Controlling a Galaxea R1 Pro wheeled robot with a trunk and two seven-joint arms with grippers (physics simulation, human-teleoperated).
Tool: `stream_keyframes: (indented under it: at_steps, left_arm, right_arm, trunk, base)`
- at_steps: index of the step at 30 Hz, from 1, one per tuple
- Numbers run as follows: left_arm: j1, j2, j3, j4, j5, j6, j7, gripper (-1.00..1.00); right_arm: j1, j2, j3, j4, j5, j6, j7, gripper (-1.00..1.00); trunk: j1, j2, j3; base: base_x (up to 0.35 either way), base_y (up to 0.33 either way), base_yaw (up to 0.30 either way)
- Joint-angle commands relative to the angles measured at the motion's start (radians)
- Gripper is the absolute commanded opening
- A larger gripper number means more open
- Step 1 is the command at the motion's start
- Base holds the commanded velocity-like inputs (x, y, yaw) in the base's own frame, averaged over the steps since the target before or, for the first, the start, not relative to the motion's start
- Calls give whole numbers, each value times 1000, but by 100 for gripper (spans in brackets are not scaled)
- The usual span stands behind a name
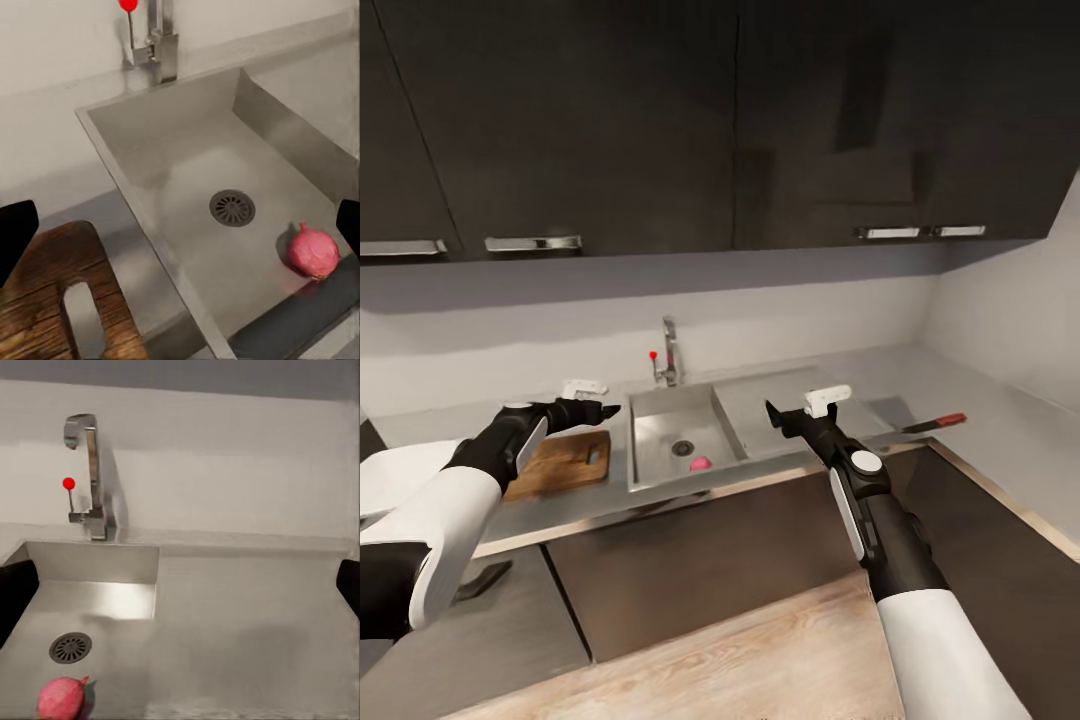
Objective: In the kitchen, take the Vidalia onion out of the sink, dice it on the chopping board with the paring knife, put the diced onion into the bowl on the countertop, then place both the paring knife and the chopping board into the sink.
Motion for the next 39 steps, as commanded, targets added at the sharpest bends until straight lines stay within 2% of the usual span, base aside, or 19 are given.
stream_keyframes:
  at_steps: [1, 13, 20, 24, 25, 27, 35, 39]
  left_arm:
    - [-1, 1, -4, -2, 1, 6, -2, 100]
    - [-1, -7, -4, 7, 1, 4, -1, 100]
    - [-1, -34, -4, 29, 0, -6, 22, 100]
    - [1, -68, -4, 33, 0, -91, 116, 100]
    - [10, -98, -4, 34, 1, -188, 154, 100]
    - [19, -106, -4, 33, 1, -242, 162, 100]
    - [79, -114, -3, 29, 3, -398, 161, 100]
    - [88, -115, -1, 0, 4, -406, 161, 100]
  right_arm:
    - [-1, 1, -1, -1, 11, 4, 5, 100]
    - [-1, 1, -1, -1, 11, 4, 5, 100]
    - [-1, 1, -1, -1, 11, 4, 5, 100]
    - [-1, 1, -2, -1, 11, 4, 3, 100]
    - [-1, 1, -2, -1, 12, 4, 3, 100]
    - [-1, 1, -3, -1, 12, 4, 2, 100]
    - [-1, 1, -3, 0, 12, 3, 1, 100]
    - [-1, 1, -3, 0, 12, 3, -8, 100]
  trunk:
    - [1, -3, -2]
    - [1, -3, -2]
    - [1, -3, -2]
    - [1, -3, -2]
    - [1, -3, -2]
    - [1, -3, -2]
    - [1, -3, -2]
    - [1, -3, -2]
  base:
    - [0, -162, -282]
    - [0, -172, -233]
    - [0, -185, -22]
    - [0, -198, -2]
    - [0, -211, 0]
    - [0, -212, 0]
    - [0, -204, 0]
    - [0, -78, 0]
